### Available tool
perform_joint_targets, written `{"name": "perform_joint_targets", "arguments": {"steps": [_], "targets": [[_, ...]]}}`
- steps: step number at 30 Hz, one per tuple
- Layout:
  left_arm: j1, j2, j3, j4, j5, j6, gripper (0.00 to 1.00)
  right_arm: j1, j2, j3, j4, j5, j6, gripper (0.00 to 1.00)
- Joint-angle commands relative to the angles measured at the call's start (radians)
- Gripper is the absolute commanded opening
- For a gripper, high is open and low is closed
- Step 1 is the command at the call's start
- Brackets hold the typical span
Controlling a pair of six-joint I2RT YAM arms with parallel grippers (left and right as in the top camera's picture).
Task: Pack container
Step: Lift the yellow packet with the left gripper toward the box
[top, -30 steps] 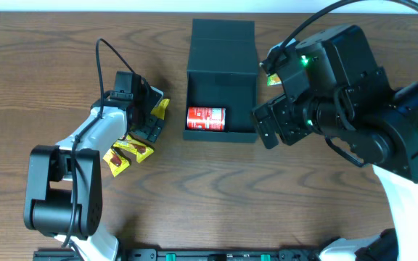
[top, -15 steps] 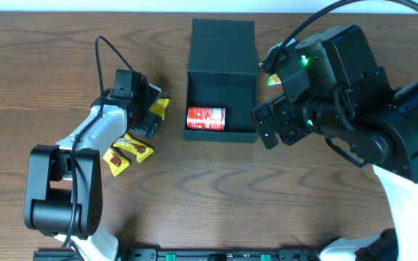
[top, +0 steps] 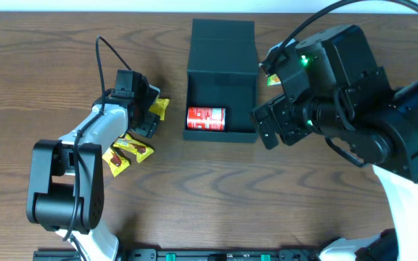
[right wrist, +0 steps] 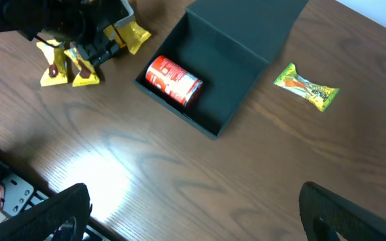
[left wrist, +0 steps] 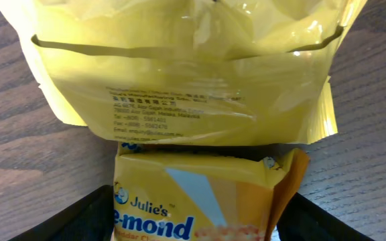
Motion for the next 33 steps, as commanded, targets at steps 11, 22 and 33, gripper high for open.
{"name": "perform_joint_targets", "arguments": {"steps": [11, 22, 33], "targets": [[0.011, 0.029, 0.026, -0.007, 0.011, -0.062, 0.57, -0.01, -0.011, 0.0, -0.003, -0.003, -0.027, 0.99], [0.01, 0.009, 0.18, -0.179, 0.012, -0.134, 0.47, -0.01, -0.011, 0.0, -0.003, 0.045, -0.033, 0.99], [-0.02, -0.022, 0.434, -0.422, 0.18, -0.316, 0.44, -0.069, -0.019, 0.0, -0.003, 0.101, -0.008, 0.92]]}}
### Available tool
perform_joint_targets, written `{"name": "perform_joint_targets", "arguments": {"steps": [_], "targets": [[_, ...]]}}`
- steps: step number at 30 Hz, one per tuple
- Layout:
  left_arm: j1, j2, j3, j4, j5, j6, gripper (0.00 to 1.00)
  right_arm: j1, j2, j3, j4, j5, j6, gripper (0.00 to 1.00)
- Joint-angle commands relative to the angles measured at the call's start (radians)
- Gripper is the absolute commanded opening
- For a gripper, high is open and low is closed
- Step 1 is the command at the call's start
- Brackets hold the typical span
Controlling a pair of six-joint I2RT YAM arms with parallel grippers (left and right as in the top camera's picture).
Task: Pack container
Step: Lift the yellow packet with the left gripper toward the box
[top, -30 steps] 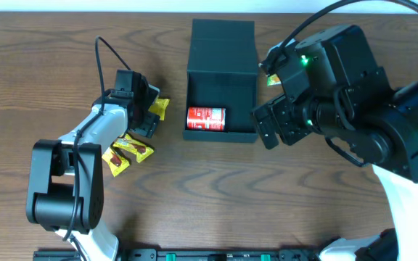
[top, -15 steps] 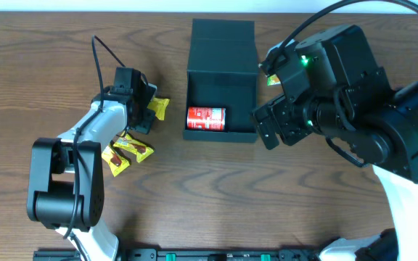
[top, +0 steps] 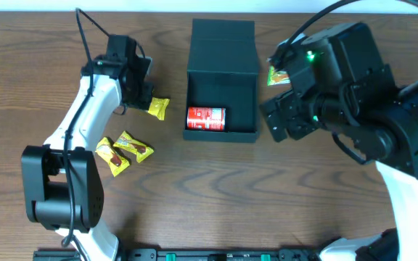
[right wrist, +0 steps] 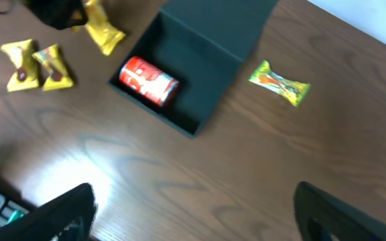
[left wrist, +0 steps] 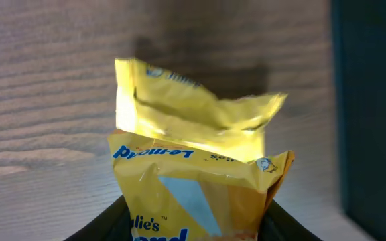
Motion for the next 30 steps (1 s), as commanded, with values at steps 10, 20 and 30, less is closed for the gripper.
{"name": "perform_joint_targets", "arguments": {"steps": [10, 20, 30], "targets": [[-0.278, -0.027, 0.055, 0.041, 0.096, -0.242, 0.4, -0.163, -0.228, 0.004, 0.023, 0.033, 0.036, 0.99], [-0.532, -0.026, 0.055, 0.174, 0.003, -0.483, 0.41, -0.171, -0.332, 0.004, 0.006, 0.033, 0.041, 0.99], [-0.658, 0.002, 0.055, 0.177, -0.245, -0.665, 0.4, -0.169, -0.333, 0.002, -0.003, 0.002, 0.051, 0.99]]}}
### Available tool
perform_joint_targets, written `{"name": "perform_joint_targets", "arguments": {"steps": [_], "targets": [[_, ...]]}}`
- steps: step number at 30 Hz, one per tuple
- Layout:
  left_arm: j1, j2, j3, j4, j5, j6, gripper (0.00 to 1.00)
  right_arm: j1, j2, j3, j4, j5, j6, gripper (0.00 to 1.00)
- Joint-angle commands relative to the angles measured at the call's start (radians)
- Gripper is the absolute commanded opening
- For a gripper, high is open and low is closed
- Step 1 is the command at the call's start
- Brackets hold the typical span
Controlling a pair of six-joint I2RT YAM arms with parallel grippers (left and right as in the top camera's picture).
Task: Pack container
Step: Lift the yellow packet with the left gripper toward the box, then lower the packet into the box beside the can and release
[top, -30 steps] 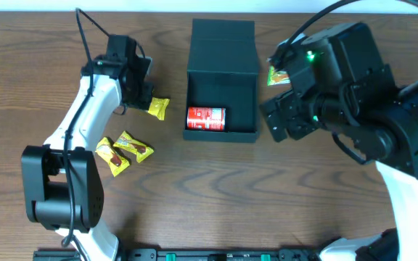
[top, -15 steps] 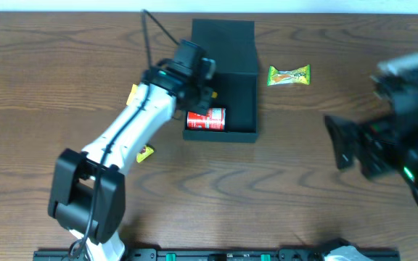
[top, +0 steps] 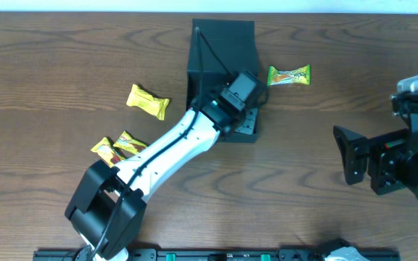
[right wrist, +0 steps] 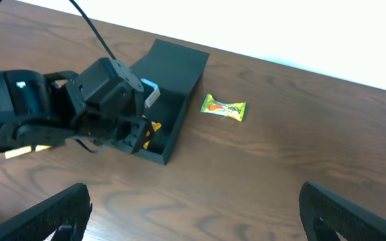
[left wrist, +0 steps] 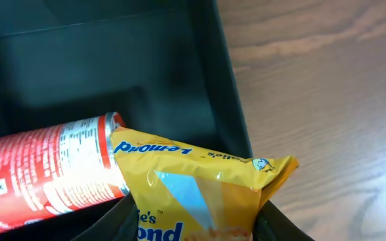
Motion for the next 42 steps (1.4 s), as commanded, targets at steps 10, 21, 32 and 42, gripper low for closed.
{"name": "perform_joint_targets", "arguments": {"steps": [10, 21, 32, 42], "targets": [[-0.002, 0.048, 0.017, -0.001, -0.091, -0.081, 0.4, -0.009, 0.0, -0.002, -0.003, -0.038, 0.017, 0.99], [-0.007, 0.095, 0.017, 0.008, -0.058, -0.091, 0.4, -0.009, 0.0, -0.002, -0.004, -0.047, 0.017, 0.99], [-0.027, 0.108, 0.017, 0.021, -0.04, -0.094, 0.44, -0.009, 0.0, -0.003, -0.004, -0.047, 0.017, 0.99], [-0.027, 0.109, 0.017, 0.026, -0.041, -0.098, 0.57, -0.009, 0.0, -0.003, -0.003, -0.051, 0.017, 0.99]]}}
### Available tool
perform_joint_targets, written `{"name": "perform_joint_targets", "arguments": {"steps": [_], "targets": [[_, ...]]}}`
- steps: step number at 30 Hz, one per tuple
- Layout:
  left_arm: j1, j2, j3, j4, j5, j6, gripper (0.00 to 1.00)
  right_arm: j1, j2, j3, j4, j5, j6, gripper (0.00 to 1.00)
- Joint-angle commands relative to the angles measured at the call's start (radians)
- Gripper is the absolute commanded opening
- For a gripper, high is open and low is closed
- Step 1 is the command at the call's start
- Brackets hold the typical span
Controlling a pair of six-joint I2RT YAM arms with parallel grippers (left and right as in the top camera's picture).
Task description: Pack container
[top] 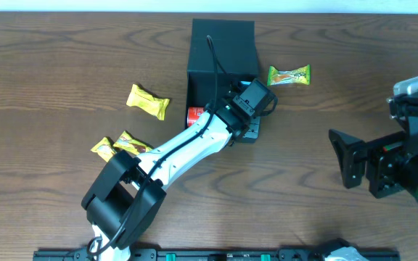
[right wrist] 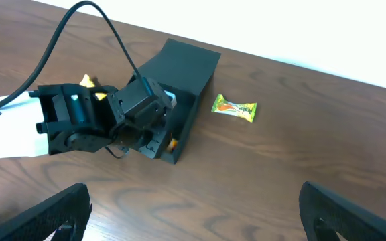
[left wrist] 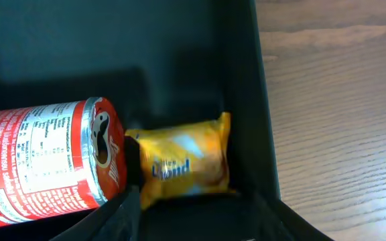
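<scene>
The black box [top: 221, 51] lies open with a red can [left wrist: 42, 161] on its side inside. A yellow biscuit packet [left wrist: 179, 164] lies loose on the box floor, against the can's right end. My left gripper [left wrist: 196, 227] hangs open just above that corner of the box [left wrist: 79, 40], with nothing between its fingers. In the overhead view the left gripper [top: 248, 114] covers the box's front right corner. My right gripper [right wrist: 193, 221] stands wide open and empty, high over the table far to the right.
A second yellow packet [top: 148, 100] and two small yellow-red sweets [top: 122, 145] lie left of the box. A green sweet [top: 289, 75] lies right of the box, also visible as the green sweet [right wrist: 234, 108]. The right arm [top: 387, 163] fills the right edge.
The left gripper has let go of the yellow packet, which now lies in the box beside the can. The gripper stands open just above it. The right arm has hardly moved.
My left gripper was shut on a yellow packet among the sweets left of the box, the right arm hovering by the box. Then it held the packet clear of the table, then over the can. The right arm has moved away right; the packet now lies in the box.
</scene>
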Motion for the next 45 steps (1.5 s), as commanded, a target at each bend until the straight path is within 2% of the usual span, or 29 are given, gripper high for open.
{"name": "perform_joint_targets", "arguments": {"steps": [1, 10, 12, 18, 22, 27, 33, 37, 39, 45], "targets": [[0.001, 0.019, 0.017, 0.003, -0.002, -0.008, 0.58, -0.009, 0.0, -0.003, -0.003, -0.008, 0.017, 0.99], [0.002, 0.0, 0.048, -0.034, 0.006, 0.008, 0.59, -0.009, 0.0, -0.003, -0.003, -0.008, 0.017, 0.99], [0.005, -0.02, 0.11, -0.097, -0.019, 0.048, 0.65, -0.009, 0.0, -0.003, -0.001, 0.031, 0.026, 0.99], [0.04, -0.068, 0.275, -0.324, -0.208, 0.105, 0.66, -0.009, 0.0, -0.003, 0.001, 0.069, 0.044, 0.99], [0.104, -0.124, 0.311, -0.415, -0.222, 0.117, 0.67, -0.009, 0.009, -0.003, 0.008, 0.093, 0.059, 0.99], [0.27, -0.184, 0.311, -0.499, -0.166, 0.108, 0.66, -0.01, 0.056, -0.003, 0.034, 0.11, 0.085, 0.99], [0.464, -0.213, 0.311, -0.562, -0.09, 0.118, 0.67, -0.046, 0.202, -0.003, 0.055, 0.109, 0.168, 0.98], [0.546, -0.213, 0.311, -0.541, -0.017, 0.121, 0.77, -0.11, 0.334, -0.003, 0.072, 0.04, 0.255, 0.96], [0.57, -0.212, 0.311, -0.526, -0.01, 0.121, 0.8, -0.151, 0.41, -0.003, 0.086, -0.034, 0.287, 0.94], [0.578, -0.211, 0.31, -0.499, 0.005, 0.12, 0.8, -0.25, 0.629, -0.003, 0.156, -0.259, 0.348, 0.86]]}}
